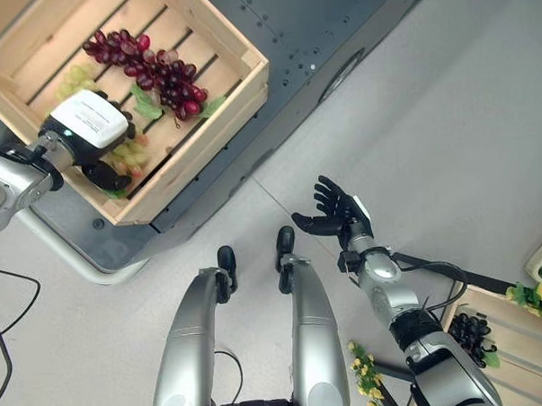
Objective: Pick up the fruits from the basket on one side to the basket on the other side
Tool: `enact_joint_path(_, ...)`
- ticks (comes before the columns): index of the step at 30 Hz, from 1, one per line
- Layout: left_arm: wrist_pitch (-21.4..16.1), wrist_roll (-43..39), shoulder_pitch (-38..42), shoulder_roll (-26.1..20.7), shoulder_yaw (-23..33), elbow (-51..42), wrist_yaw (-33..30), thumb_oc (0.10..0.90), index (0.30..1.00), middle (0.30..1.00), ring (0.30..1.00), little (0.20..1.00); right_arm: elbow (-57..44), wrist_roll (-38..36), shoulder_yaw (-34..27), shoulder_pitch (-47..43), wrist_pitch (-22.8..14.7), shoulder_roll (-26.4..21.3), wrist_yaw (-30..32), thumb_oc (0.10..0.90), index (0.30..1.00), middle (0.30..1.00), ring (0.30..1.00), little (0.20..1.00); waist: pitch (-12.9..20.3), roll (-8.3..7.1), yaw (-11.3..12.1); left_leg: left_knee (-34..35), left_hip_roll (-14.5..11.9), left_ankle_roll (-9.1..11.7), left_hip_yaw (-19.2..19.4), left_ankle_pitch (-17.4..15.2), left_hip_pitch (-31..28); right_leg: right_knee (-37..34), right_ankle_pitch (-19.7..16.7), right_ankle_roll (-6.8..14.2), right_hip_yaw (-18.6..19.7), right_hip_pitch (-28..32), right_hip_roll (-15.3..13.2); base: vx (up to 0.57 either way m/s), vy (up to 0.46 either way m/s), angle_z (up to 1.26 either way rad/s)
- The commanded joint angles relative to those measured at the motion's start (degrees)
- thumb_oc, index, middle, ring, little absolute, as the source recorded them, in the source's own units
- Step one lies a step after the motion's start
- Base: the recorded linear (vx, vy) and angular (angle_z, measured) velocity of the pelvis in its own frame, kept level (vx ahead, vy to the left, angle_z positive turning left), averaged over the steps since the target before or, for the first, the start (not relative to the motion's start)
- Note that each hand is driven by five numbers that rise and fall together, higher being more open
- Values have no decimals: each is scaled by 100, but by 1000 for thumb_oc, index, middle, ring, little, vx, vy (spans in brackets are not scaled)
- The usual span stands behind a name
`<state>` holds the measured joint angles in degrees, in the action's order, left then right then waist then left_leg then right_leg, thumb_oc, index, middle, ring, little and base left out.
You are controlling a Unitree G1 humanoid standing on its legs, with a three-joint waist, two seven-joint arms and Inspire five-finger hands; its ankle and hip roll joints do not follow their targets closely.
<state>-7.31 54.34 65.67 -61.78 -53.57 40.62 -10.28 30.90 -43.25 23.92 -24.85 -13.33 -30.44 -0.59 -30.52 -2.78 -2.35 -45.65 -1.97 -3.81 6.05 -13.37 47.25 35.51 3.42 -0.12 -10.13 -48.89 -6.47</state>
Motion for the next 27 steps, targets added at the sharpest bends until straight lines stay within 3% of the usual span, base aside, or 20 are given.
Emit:
enact_joint_path(1,1282,683,-203,-514,120,816,808,800,900,900,900,900,-850,-229,-1,40,-526,-312,-160,800,900,900,900,900,73,-107,117,595,-174,152,-50,261,-82,328,487,180,-30,343,-284,0,0,0)
enact_joint_path(3,1476,782,-281,-462,196,899,928,800,900,900,900,900,-999,-234,28,36,-537,-266,-101,800,900,900,900,900,73,-141,119,624,-173,160,-68,282,-44,326,494,176,-57,315,-276,-5,-4,2)
enact_joint_path(4,1532,848,-330,-440,230,953,975,758,836,836,836,836,-1049,-238,18,40,-525,-251,-88,800,900,900,900,900,73,-151,116,628,-173,160,-78,288,-19,334,502,170,-61,293,-271,0,0,0)
enact_joint_path(5,1621,895,-391,-399,264,1014,966,400,300,300,300,300,-1102,-224,28,31,-498,-228,-32,800,900,900,900,900,73,-153,112,646,-169,162,-83,305,9,340,511,159,-65,264,-264,0,0,0)
enact_joint_path(10,1694,819,-462,-309,307,1185,880,400,300,300,300,300,-1132,-327,19,18,-483,-219,81,800,900,900,900,900,73,-132,102,630,-166,158,-80,309,72,416,563,122,-81,189,-270,0,0,0)
enact_joint_path(16,1463,604,-575,-325,397,1151,442,400,300,300,300,300,-1183,-404,-31,89,-548,-215,56,800,900,900,900,900,73,-108,103,636,-157,160,-73,277,-42,422,589,127,-93,291,-279,-6,-21,0)
enact_joint_path(19,1184,314,-687,-345,500,1150,-96,400,300,300,300,300,-1192,-380,-41,100,-521,-203,66,800,900,900,900,900,73,-64,99,660,-143,173,-44,267,-198,381,595,127,-85,436,-274,-3,-45,-1)
enact_joint_path(25,716,-941,-918,-352,794,1066,-1376,400,300,300,300,300,-1178,-299,-10,205,-470,-208,116,800,900,900,900,900,73,41,109,722,-116,184,29,253,-523,310,617,120,-58,731,-296,19,-21,-3)
enact_joint_path(27,408,-1961,-1088,-335,1042,988,-1915,400,300,300,300,300,-1155,-278,-27,350,-517,-216,65,800,900,900,900,900,73,81,140,809,-98,216,37,158,-863,222,702,174,-36,1048,-297,58,-37,-10)
